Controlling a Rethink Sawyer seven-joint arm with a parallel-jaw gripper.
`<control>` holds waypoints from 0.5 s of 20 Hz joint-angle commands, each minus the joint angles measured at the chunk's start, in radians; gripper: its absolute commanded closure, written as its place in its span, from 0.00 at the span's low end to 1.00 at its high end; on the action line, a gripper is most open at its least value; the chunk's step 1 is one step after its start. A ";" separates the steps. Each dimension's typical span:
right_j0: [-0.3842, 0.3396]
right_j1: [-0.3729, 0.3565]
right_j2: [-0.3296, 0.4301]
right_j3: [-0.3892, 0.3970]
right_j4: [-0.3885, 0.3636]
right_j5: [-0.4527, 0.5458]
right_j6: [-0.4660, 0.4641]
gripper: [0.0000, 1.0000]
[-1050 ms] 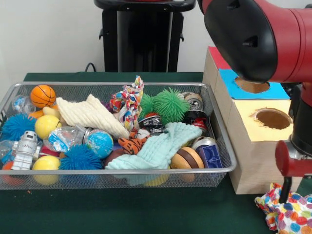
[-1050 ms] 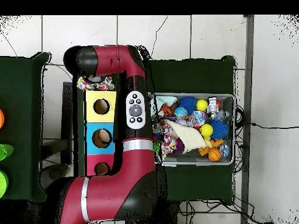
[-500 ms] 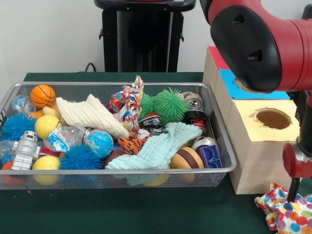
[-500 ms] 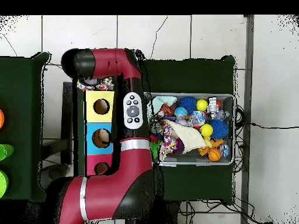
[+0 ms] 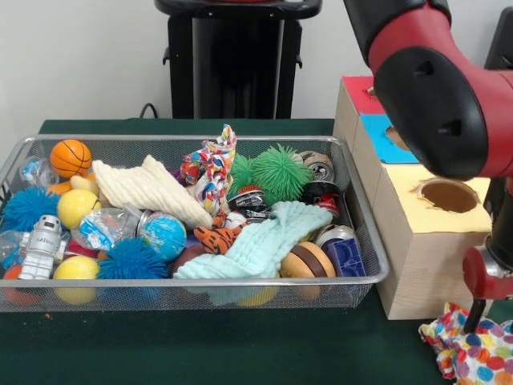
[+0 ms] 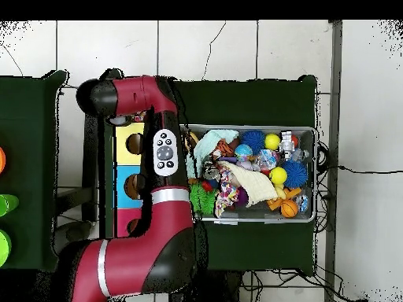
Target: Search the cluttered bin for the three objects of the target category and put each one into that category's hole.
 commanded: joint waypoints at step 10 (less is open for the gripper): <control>0.005 0.126 -0.024 -0.024 -0.090 -0.104 0.115 1.00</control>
